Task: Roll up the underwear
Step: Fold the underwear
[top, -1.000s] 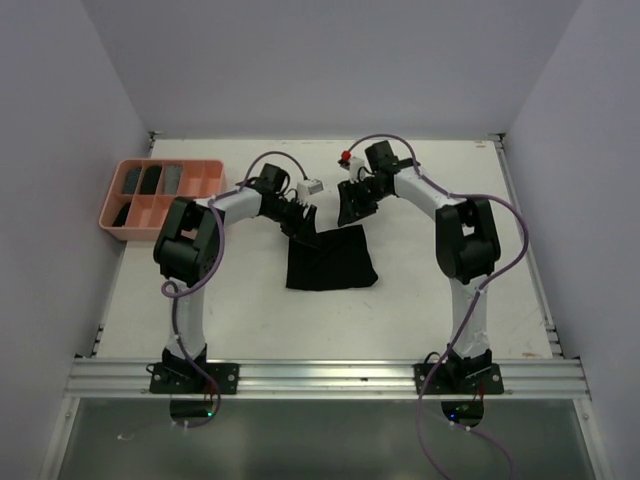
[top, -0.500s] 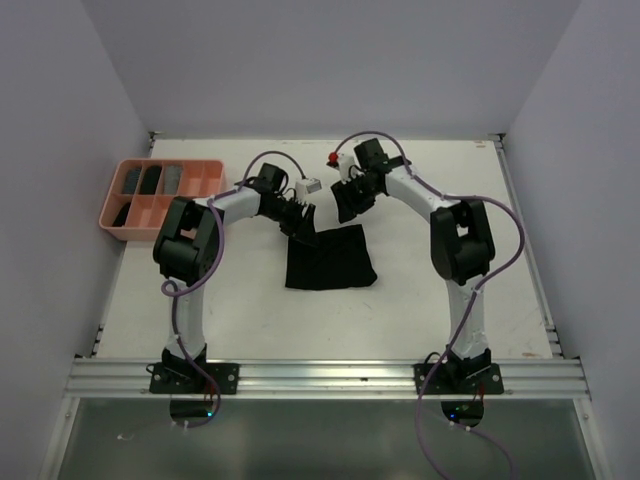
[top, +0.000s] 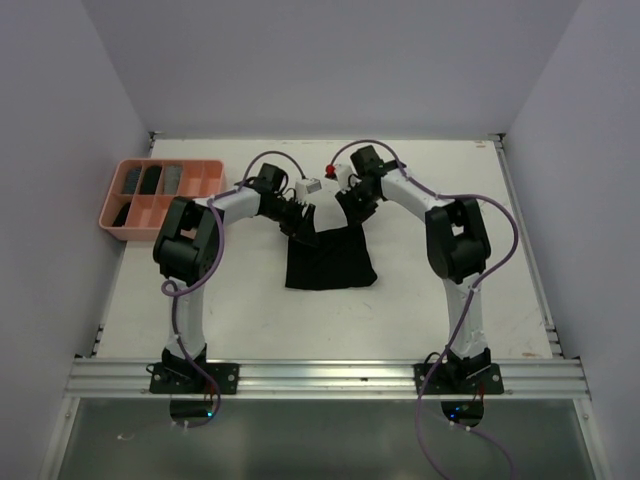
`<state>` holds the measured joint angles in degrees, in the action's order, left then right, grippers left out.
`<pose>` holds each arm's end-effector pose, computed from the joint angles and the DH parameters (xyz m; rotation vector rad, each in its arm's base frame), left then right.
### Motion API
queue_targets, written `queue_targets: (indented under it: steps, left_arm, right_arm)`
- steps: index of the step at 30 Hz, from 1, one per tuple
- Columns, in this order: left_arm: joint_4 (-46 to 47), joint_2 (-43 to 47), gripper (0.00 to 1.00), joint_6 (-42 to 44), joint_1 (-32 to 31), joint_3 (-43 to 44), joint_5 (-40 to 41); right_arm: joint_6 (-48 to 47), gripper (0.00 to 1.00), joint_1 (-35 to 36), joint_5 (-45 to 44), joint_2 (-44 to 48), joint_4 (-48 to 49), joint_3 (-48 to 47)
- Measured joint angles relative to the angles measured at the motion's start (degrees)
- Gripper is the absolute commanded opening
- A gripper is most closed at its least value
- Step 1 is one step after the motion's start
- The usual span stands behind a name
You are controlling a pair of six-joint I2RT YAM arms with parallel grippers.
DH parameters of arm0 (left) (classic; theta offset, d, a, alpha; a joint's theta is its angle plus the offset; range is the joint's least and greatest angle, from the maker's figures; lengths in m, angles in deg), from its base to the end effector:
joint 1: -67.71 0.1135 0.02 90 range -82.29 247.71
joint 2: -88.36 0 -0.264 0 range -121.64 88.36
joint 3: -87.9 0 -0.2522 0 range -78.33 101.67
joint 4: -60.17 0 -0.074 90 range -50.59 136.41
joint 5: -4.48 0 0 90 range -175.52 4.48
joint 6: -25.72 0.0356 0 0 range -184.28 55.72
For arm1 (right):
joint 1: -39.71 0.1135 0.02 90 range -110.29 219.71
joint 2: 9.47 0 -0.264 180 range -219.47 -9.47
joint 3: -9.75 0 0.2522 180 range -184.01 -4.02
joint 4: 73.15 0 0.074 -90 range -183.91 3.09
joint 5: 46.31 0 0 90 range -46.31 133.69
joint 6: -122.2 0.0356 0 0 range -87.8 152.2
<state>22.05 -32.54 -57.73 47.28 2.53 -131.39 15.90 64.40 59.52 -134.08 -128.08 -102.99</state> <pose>0.3888 -0.1721 0.1393 0.8400 2.4418 -1.1503 0.4133 0.2007 0.1794 -1.0283 2.5287 0.4193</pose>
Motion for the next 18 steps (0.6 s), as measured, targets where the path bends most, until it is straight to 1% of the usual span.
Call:
queue_targets:
  steps: [1,2,3,4,11,14,18]
  left_arm:
    - [0.1,0.0,0.54,0.0,0.0,-0.1,0.0]
    - [0.1,0.0,0.54,0.0,0.0,-0.1,0.0]
    - [0.2,0.0,0.54,0.0,0.1,-0.1,0.0]
    - [0.2,0.0,0.54,0.0,0.1,-0.1,0.0]
    - [0.7,0.0,0.54,-0.1,0.2,-0.5,-0.1]
    - [1.3,0.1,0.54,-0.2,0.3,-1.0,-0.3]
    - [1.9,0.2,0.54,-0.4,0.5,-1.4,-0.7]
  right_arm:
    - [-0.2,0.09,0.0,-0.3,0.0,-0.1,0.2]
    - [-0.3,0.05,0.0,-0.4,0.0,0.0,0.4]
    - [-0.5,0.01,0.0,-0.7,0.0,0.0,0.6]
    - [-0.6,0.0,0.0,-1.0,0.0,0.0,0.7]
    - [0.5,0.0,-1.2,-1.0,0.0,-0.2,0.7]
    - [2.7,0.0,-3.4,0.3,0.0,-0.3,0.6]
    - [6.8,0.0,-8.1,3.4,0.0,-0.5,0.6]
